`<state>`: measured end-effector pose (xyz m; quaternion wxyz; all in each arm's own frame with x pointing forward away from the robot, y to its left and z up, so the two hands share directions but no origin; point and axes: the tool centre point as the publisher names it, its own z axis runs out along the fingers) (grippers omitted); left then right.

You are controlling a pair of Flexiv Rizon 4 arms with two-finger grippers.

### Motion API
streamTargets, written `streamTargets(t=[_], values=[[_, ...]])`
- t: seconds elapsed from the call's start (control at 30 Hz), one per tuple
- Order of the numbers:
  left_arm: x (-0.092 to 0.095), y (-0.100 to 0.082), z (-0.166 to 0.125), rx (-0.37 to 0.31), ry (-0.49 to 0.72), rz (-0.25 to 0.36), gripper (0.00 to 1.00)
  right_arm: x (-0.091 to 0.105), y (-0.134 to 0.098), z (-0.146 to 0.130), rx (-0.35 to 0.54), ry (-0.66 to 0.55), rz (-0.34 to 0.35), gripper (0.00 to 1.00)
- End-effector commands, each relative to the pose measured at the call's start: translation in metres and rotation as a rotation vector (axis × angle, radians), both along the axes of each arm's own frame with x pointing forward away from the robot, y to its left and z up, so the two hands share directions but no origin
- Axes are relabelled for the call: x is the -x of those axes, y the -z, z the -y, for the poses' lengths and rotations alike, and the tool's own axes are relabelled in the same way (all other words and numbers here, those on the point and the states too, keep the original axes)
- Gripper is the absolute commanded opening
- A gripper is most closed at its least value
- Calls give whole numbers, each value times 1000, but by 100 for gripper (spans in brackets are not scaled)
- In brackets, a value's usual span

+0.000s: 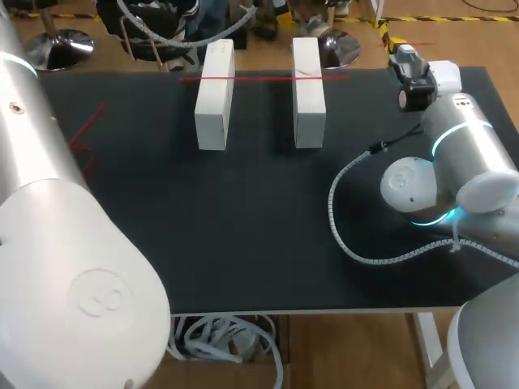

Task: Grab the tape and strap the tape.

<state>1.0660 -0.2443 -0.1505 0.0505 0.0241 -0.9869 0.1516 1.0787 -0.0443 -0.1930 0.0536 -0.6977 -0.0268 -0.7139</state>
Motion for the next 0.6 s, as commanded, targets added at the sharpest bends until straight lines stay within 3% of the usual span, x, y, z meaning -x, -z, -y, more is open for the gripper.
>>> streamTargets(t=[0.03, 0.6], values=[[-3, -2, 8, -168, 31, -4, 0, 0, -1, 1, 2, -2, -3, 0], [-3, -1, 12, -112, 68, -14, 0, 0, -1, 1, 2, -2, -3, 0]])
